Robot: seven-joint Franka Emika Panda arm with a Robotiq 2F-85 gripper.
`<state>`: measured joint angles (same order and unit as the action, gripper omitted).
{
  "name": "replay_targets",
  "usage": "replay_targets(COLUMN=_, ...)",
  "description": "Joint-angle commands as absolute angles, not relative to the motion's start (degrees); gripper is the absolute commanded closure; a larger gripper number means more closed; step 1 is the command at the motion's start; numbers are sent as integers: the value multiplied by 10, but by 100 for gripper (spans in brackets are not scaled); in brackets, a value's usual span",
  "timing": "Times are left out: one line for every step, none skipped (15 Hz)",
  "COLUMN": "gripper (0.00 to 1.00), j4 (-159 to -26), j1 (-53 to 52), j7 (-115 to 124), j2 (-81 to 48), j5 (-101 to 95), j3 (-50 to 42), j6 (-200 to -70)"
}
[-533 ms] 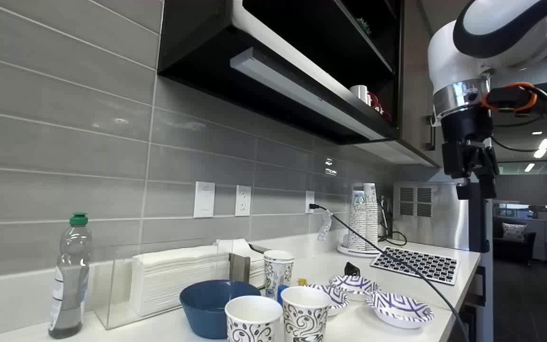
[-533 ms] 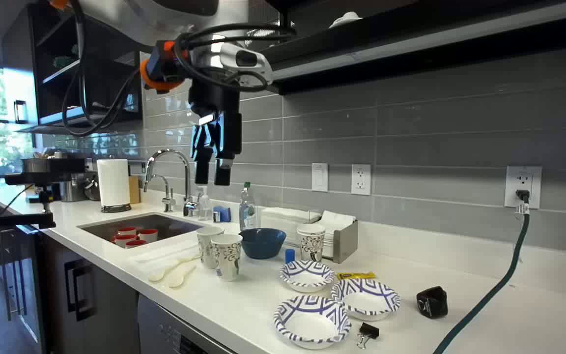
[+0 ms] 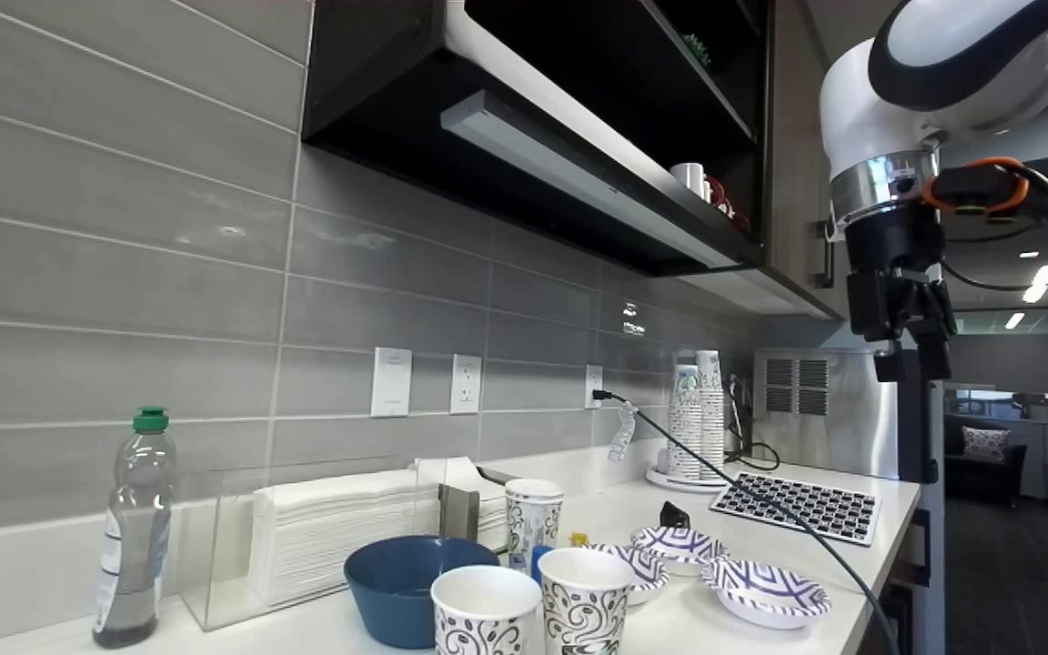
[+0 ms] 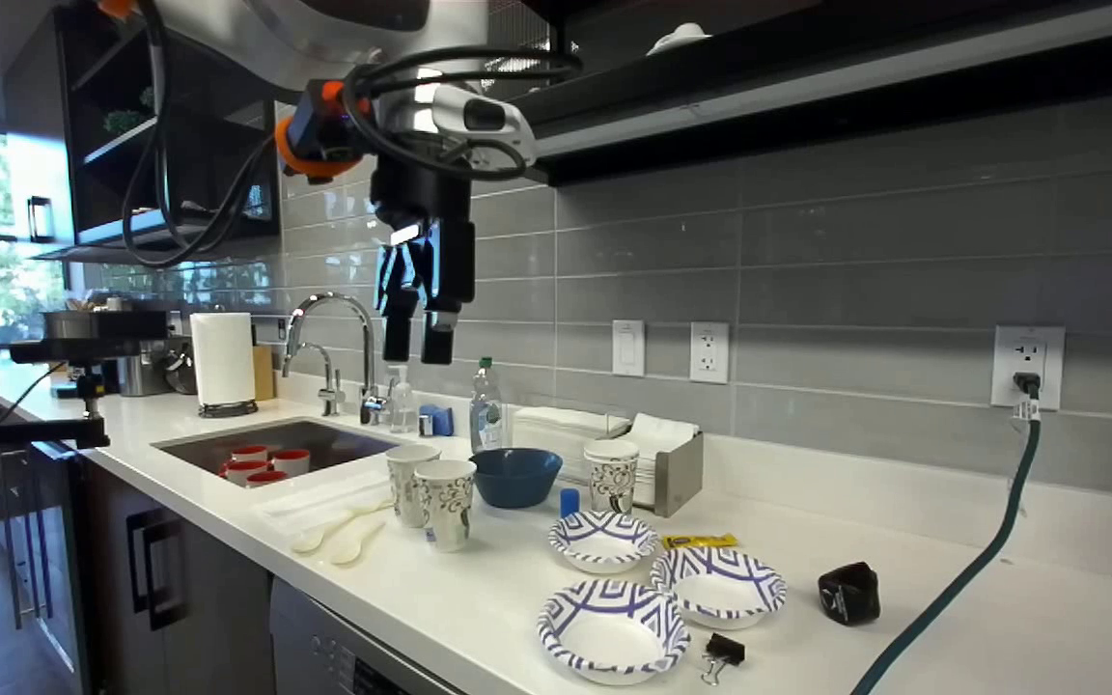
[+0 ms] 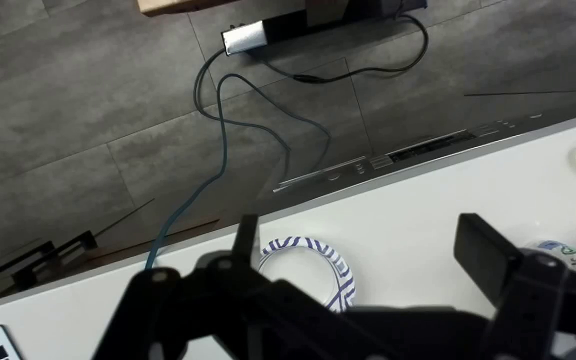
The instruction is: Stack up the white plastic plates
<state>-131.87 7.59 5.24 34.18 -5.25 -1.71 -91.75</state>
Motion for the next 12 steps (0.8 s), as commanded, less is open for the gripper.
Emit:
replay_targets(gripper=0, j4=-1317, j1=69, j7=55, j2=341, j5=-55, j3=-22, j6=-916)
replay_targets(gripper=0, j4=-1317, j1=69, j7=55, j2=341, j5=-55, j3=-22, j6=-916)
replay_targets(gripper=0, j4=-1323, j1=70, j7=58, j2=333, j5=-53, j3=-24, j6=-931)
replay_targets(gripper=0, j4=-1331, j1=69, j7=58, j2=326, j5=-43, j3=-29, j6=-956)
replay_targets(gripper=0, j4=-1338, j1=68, j7=55, j2=319, j5=-36, j3=-35, j6=-978)
replay_targets(gripper=0, j4=-1347, j1=69, j7=54, j2=314, j5=-36, j3=-38, j6=-1002)
replay_targets(gripper=0, j4=-1359, j1=69, j7=43, j2=310, j5=-35, j3=-45, j6=-1040)
replay_targets(gripper=0, j4=-1370, j1=72, j7=40, j2=301, j5=-34, j3=-53, j6=-1071)
replay_targets(gripper=0, j4=-1379, j1=73, j7=36, j2=293, j5=-33, j3=-60, j6=-1101)
replay_targets(gripper=0, j4=-1390, j1=74, j7=29, j2=281, j5=-29, j3=-69, j6=-1135)
replay_targets(gripper=0, j4=-1397, j1=73, j7=22, j2=269, j5=-23, j3=-77, j6=-1163)
replay_targets(gripper=0, j4=-1407, j1=72, j7=8, j2=253, j5=-23, j3=-84, j6=-1191)
